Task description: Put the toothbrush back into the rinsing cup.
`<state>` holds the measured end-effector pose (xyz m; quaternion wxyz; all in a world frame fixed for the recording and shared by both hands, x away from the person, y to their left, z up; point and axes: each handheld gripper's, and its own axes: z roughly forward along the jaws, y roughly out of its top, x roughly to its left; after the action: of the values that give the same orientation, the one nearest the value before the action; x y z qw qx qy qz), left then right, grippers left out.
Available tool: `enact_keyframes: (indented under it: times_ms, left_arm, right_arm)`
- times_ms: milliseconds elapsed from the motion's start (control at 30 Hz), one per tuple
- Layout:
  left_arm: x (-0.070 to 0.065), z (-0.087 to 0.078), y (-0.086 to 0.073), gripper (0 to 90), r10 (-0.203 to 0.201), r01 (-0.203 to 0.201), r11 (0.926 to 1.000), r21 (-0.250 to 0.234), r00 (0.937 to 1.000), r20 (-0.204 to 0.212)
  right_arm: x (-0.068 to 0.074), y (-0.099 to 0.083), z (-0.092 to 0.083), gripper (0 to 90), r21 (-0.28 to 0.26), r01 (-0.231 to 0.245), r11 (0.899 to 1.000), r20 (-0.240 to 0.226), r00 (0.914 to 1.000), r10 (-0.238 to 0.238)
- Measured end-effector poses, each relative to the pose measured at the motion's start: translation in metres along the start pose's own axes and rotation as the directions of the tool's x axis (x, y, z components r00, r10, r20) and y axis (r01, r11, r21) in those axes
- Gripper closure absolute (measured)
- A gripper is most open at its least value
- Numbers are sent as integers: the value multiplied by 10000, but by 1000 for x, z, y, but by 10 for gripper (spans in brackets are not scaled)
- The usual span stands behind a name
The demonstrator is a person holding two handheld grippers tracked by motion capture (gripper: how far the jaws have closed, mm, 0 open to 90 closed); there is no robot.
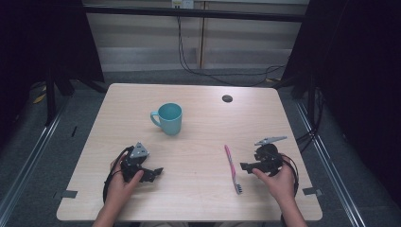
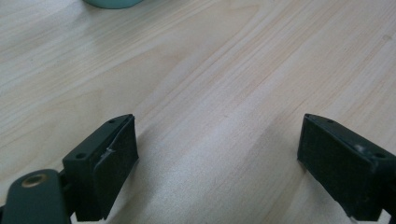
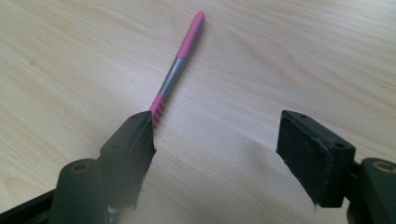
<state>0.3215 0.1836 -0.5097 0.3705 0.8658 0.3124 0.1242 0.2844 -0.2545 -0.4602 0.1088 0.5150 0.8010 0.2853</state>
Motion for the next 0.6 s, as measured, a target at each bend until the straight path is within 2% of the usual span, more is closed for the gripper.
enact_keyframes:
  times_ms: [433,600]
  left_arm:
    - [0,0,0,117,-22,22,10000,1,10000,7]
    - [0,0,0,117,-18,18,10000,-1,10000,10]
  right_arm:
    - [13,22,4,277,717,437,9965,-12,9990,-437]
    - [19,29,7,291,881,456,9951,-37,9990,-455]
